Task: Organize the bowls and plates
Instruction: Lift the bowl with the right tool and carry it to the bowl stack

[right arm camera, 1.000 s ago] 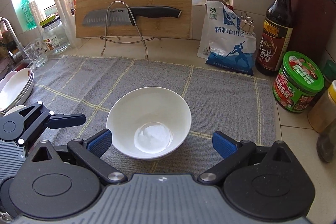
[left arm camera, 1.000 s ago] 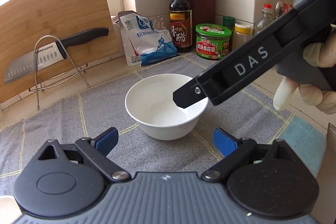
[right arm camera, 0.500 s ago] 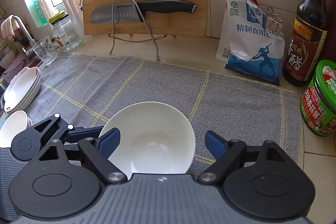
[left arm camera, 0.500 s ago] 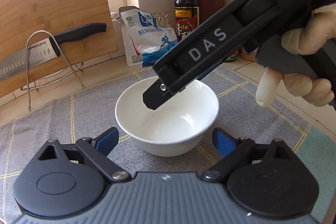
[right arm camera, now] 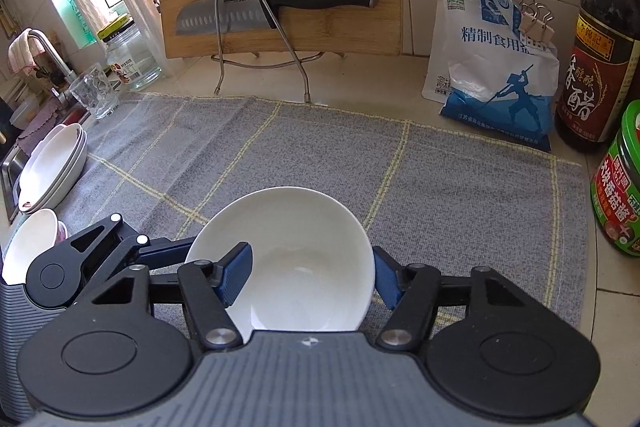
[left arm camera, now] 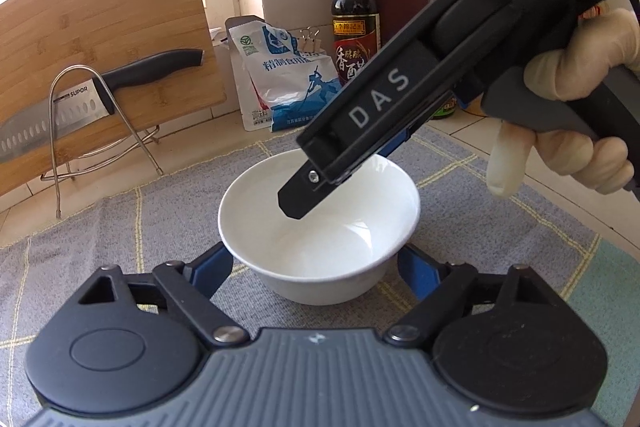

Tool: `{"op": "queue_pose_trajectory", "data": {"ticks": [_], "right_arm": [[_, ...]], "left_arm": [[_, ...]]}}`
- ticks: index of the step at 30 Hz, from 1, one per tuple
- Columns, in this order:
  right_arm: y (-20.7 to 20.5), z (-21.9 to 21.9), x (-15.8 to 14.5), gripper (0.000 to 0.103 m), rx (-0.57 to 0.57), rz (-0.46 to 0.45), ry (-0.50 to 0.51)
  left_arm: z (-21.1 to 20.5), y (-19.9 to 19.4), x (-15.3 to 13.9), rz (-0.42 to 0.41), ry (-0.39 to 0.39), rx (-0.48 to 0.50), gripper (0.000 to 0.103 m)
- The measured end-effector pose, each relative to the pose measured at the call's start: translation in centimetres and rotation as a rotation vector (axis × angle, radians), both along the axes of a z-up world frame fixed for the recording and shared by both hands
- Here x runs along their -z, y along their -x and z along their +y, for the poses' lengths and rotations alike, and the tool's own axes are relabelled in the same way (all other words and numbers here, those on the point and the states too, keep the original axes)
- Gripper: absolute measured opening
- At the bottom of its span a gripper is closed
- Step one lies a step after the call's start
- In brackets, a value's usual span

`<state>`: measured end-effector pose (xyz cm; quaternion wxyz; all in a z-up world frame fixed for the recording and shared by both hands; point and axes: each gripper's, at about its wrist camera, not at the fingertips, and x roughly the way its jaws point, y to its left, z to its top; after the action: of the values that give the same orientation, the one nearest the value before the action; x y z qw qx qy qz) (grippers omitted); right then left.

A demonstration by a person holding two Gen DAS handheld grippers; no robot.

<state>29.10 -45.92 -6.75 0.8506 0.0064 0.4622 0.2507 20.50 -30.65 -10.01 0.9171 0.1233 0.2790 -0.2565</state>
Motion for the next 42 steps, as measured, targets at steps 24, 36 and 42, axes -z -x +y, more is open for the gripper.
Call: {"op": "queue_pose_trajectory", "data": {"ticks": [24,36,42], "right_arm": [[1.4,0.0,-1.4,0.069,0.010,0.038,-0.059],[5.0,3.2,-4.9,0.069,-0.015,0.025,-0.062],[6.8,5.2,-6.3,0.069,-0.024,0.014,-0.069]], "left_arm": [[0.6,1.1,-1.5,0.034,-0.025,0.022,0.089],[3.6,4.0,-4.7,0.048,-0.032,0.040,0.089],[5.7,5.8,-6.0,0.035,-0.039,0.043,0.089]]}}
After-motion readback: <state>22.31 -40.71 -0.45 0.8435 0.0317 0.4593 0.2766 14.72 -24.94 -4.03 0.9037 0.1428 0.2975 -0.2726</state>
